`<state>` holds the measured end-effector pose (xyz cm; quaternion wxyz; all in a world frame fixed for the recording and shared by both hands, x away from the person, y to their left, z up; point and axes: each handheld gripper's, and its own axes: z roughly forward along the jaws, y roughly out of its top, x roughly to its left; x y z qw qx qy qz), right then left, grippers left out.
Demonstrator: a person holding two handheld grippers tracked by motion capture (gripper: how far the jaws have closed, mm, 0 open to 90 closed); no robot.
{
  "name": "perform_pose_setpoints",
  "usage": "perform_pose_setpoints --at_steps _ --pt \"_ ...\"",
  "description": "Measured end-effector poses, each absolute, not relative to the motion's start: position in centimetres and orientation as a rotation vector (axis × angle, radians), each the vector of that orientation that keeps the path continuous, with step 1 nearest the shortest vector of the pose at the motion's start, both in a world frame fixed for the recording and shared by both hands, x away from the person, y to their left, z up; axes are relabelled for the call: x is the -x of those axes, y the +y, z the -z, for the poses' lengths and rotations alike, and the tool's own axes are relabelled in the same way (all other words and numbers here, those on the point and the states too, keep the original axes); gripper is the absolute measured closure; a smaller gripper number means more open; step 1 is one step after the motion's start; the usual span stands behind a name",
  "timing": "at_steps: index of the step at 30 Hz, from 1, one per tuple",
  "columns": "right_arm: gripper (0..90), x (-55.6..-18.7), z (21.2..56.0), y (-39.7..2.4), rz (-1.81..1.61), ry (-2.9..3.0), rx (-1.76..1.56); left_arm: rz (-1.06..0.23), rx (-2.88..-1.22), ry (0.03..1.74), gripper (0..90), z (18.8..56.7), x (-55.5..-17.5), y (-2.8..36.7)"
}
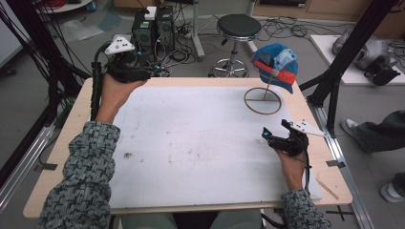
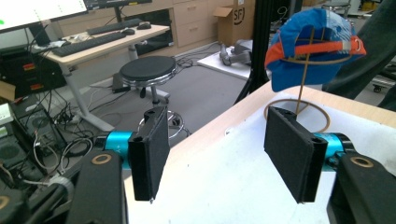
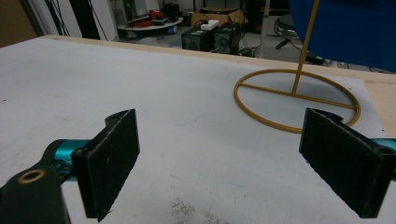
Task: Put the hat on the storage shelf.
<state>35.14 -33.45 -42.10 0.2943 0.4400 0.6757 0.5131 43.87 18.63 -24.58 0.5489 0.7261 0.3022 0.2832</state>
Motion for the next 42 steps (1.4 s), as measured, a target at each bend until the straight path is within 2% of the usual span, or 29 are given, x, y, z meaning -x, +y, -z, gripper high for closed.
perform_pose_setpoints --at_steps 12,20,30,42 --pt "11.3 -34.2 42.0 -33.7 -1.340 1.790 -1.167 -0.685 -1.680 0.742 31.1 28.0 -39.1 20.3" --pt "11.3 -34.2 42.1 -33.6 -1.335 1.793 -1.164 -0.728 -1.659 0.781 30.9 31.9 -35.9 21.9" --pt "11.3 -34.1 42.1 -33.7 -1.329 1.791 -1.164 -0.701 -1.615 0.905 31.0 37.5 -33.4 24.3" --pt "11.3 -33.8 42.0 -33.6 -1.304 1.779 -1.135 -0.725 -1.585 0.906 30.9 39.2 -32.1 24.4"
